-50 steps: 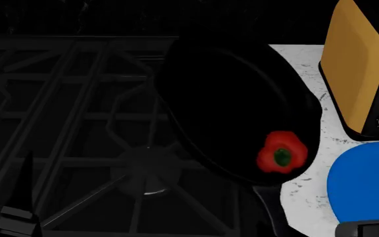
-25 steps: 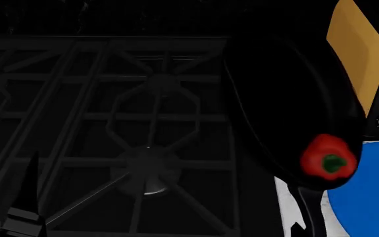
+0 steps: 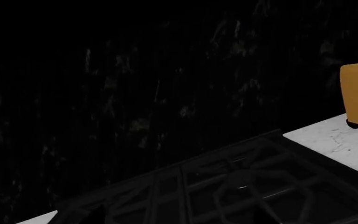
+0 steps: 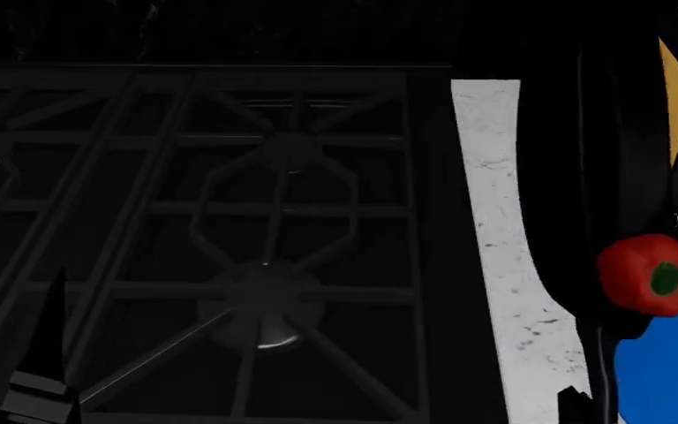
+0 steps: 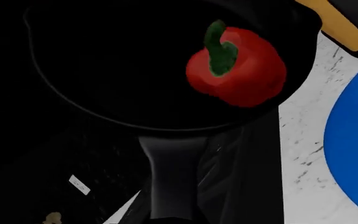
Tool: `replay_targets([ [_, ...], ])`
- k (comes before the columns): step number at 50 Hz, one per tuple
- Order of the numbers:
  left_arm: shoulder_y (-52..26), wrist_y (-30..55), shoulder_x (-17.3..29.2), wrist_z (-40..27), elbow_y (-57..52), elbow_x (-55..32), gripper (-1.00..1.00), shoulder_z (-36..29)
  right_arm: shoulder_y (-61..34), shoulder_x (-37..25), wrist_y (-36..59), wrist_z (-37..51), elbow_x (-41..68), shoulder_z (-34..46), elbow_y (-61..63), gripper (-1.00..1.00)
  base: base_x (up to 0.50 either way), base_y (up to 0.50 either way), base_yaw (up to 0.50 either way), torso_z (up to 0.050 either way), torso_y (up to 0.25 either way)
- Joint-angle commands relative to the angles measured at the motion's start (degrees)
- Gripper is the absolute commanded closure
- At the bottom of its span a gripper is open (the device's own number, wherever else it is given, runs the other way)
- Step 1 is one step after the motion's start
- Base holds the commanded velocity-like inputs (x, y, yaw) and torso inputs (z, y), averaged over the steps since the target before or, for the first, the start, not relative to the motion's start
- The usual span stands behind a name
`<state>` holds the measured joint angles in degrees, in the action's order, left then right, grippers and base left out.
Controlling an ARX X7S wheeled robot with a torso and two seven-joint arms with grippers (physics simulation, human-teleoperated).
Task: Pick up the pan and dump the vegetables in it onto the plate. Then return the pan to the stove.
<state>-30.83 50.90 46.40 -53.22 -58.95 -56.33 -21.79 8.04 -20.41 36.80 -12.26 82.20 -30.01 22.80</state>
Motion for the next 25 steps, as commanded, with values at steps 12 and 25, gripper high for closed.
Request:
replay_targets([
  [12, -1.89, -3.94, 1.16, -0.63, -0.29, -2.52, -1.0, -1.18, -0.12, 7.57, -1.89, -16.5, 9.03, -1.93, -6.22, 1.0, 0.0, 0.0, 0.0, 0.0, 0.001],
  [25, -1.53, -5.7, 2.06, -0.71, 0.01, -2.03, -1.0, -2.49, 1.02, 9.64, -2.55, -21.93, 15.52, -3.91, -4.83, 1.0, 0.0, 0.0, 0.0, 0.001, 0.002],
])
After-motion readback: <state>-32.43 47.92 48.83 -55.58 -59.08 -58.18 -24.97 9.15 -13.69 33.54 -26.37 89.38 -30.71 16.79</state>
